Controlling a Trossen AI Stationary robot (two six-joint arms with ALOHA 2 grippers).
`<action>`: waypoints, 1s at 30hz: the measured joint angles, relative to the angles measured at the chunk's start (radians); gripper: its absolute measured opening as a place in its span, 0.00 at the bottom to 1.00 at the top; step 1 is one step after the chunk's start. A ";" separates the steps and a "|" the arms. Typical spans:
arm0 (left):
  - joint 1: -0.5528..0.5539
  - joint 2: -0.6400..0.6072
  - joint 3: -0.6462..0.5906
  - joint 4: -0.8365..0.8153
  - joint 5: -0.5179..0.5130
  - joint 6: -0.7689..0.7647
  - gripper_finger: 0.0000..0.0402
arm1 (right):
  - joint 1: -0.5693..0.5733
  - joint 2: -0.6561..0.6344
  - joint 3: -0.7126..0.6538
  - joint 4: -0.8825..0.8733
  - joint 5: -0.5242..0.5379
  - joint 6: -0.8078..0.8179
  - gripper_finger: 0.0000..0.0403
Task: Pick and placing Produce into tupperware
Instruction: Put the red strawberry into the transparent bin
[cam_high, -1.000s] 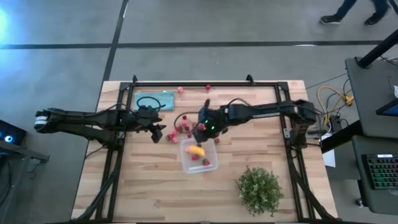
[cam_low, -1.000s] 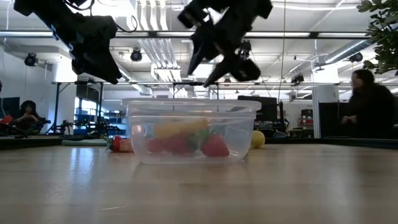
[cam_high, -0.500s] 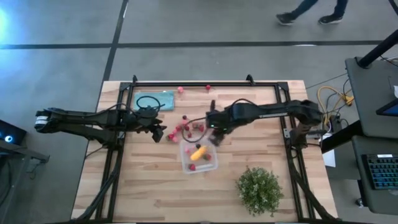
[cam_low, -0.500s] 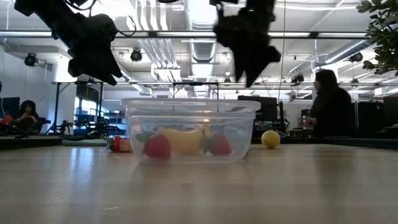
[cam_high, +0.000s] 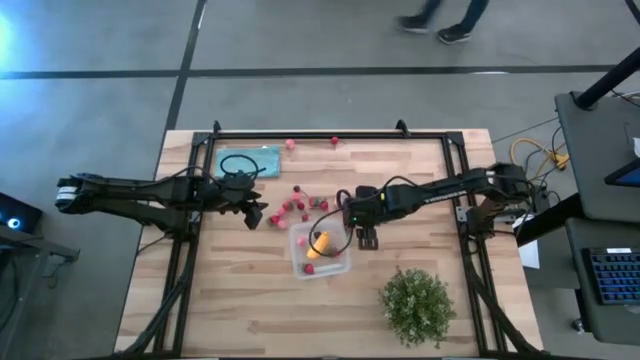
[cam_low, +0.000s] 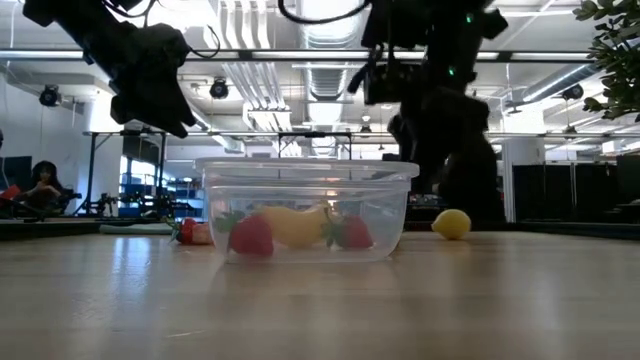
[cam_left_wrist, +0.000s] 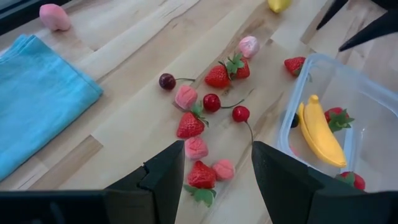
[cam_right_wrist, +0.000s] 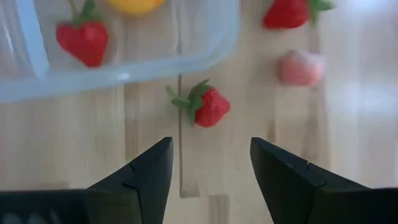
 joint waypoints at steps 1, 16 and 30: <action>0.000 0.000 -0.001 -0.002 0.000 0.000 0.43 | 0.001 0.004 -0.020 0.022 0.000 -0.020 0.52; 0.000 0.000 -0.005 -0.002 -0.003 0.001 0.43 | -0.005 0.009 -0.187 0.332 -0.006 -0.094 0.52; 0.000 0.002 0.001 0.003 -0.010 -0.002 0.43 | -0.005 0.103 -0.203 0.449 -0.021 -0.089 0.52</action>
